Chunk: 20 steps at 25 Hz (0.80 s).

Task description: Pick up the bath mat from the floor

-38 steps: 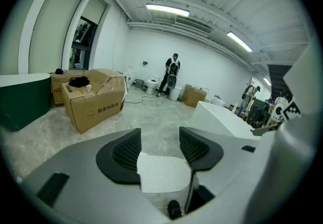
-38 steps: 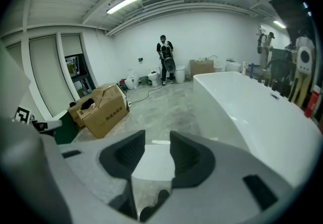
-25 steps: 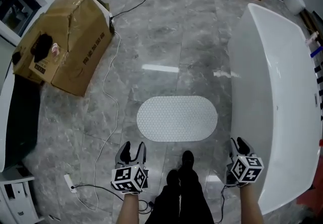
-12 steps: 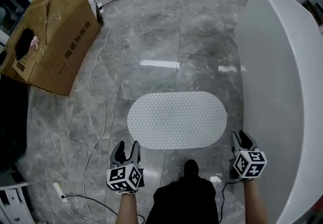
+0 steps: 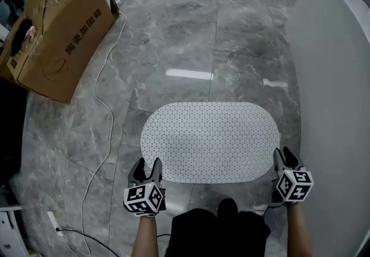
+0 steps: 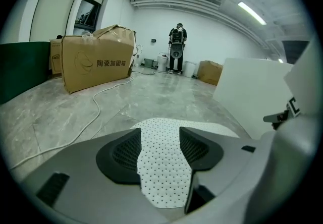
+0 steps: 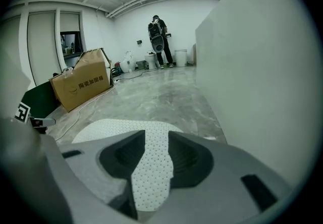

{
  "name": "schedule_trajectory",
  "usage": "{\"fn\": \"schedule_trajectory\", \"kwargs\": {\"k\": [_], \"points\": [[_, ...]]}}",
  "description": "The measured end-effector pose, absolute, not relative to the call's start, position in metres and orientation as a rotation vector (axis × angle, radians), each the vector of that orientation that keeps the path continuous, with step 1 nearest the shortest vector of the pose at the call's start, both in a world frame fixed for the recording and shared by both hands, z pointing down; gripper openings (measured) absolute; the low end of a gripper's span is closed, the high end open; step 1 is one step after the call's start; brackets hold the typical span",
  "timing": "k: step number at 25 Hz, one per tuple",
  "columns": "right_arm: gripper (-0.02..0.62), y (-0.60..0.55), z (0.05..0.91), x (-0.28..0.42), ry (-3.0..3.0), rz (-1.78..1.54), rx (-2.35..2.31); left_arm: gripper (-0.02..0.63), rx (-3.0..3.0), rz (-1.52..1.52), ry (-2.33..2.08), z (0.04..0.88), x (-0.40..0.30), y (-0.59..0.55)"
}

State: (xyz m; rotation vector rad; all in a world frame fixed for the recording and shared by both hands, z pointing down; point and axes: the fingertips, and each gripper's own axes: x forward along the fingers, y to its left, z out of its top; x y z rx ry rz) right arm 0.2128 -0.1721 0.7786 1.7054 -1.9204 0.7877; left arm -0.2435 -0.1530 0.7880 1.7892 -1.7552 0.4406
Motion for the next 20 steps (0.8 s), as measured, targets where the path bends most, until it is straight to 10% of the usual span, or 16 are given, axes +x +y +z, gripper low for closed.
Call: {"fn": "schedule_trajectory", "kwargs": {"k": [20], "points": [[0.143, -0.215, 0.899, 0.149, -2.044, 0.756, 1.558, 0.249, 1.699, 0.627, -1.845, 0.934, -0.328, -0.175]]}}
